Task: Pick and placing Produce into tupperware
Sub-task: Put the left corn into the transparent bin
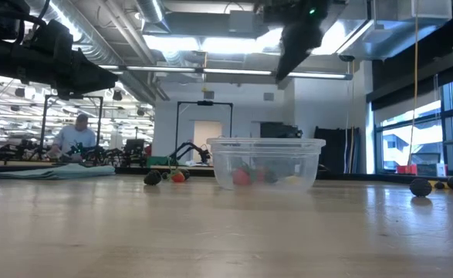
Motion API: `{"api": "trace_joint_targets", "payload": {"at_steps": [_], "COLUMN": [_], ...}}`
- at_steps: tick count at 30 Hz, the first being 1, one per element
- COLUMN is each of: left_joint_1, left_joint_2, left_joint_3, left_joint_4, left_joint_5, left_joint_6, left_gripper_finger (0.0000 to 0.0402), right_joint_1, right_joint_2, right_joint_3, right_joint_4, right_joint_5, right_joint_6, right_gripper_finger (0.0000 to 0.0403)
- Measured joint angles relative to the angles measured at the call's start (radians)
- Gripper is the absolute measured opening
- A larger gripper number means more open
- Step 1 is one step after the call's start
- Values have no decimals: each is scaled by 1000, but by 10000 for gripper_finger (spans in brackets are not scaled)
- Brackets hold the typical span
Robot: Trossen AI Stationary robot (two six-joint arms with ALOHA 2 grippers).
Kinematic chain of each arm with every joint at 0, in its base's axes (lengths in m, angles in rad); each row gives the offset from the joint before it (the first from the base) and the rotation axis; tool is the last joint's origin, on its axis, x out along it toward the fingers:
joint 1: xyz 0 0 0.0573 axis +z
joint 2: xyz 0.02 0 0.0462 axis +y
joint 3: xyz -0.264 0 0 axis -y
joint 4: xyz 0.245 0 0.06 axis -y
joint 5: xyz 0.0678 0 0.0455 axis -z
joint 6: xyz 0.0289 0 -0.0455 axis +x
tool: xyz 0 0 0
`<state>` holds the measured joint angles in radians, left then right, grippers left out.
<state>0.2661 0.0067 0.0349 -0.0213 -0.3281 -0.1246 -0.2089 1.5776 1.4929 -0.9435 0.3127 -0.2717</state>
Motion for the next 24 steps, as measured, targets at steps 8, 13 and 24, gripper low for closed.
{"api": "trace_joint_targets", "payload": {"at_steps": [8,13,24], "left_joint_1": [0,0,0], "left_joint_2": [0,0,0], "left_joint_3": [0,0,0], "left_joint_4": [0,0,0], "left_joint_5": [1,1,1], "left_joint_6": [0,3,0], "left_gripper_finger": [149,149,149], "right_joint_1": [-146,-231,-279], "right_joint_2": [-87,-89,-88], "right_joint_3": [0,-76,-441], "right_joint_4": [-119,-34,325], "right_joint_5": [-32,-295,-334], "right_joint_6": [-37,-141,-283], "right_gripper_finger": [179,179,179]}}
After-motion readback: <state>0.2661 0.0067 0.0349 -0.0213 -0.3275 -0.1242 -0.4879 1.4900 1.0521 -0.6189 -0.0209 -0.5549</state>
